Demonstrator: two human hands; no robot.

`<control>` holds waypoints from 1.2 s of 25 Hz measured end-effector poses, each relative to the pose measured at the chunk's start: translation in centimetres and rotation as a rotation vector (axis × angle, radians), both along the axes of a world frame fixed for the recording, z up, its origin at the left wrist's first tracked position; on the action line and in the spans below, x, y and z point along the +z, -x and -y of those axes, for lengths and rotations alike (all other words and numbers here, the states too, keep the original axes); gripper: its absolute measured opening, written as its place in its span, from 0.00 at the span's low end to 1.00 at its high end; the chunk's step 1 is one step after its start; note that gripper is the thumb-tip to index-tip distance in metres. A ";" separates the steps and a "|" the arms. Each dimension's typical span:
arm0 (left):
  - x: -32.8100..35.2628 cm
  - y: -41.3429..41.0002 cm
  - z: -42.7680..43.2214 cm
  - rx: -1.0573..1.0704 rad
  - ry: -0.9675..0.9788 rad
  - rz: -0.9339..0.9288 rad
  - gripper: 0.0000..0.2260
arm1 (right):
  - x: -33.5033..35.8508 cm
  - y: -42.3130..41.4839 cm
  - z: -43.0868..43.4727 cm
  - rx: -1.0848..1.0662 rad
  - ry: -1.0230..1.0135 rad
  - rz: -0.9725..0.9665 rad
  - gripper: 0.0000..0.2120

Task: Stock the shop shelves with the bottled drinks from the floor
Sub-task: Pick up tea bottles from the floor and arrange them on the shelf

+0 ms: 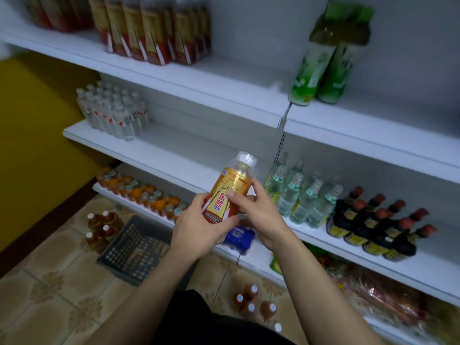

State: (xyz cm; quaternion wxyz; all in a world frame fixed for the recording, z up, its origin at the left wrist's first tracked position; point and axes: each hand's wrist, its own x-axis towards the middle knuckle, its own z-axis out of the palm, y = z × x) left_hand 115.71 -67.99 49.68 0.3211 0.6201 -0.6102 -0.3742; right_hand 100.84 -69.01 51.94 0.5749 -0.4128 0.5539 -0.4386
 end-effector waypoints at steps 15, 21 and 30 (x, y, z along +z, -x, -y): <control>8.9 -4.7 19.7 0.111 0.286 -0.194 0.29 | 10.7 -5.7 20.4 0.105 0.402 -0.243 0.39; 11.8 -7.9 32.1 0.151 0.369 -0.162 0.29 | 13.9 -9.7 32.4 0.047 0.485 -0.362 0.37; 10.7 -8.6 46.3 0.260 0.420 -0.063 0.26 | 14.6 -12.4 44.6 -0.057 0.561 -0.631 0.33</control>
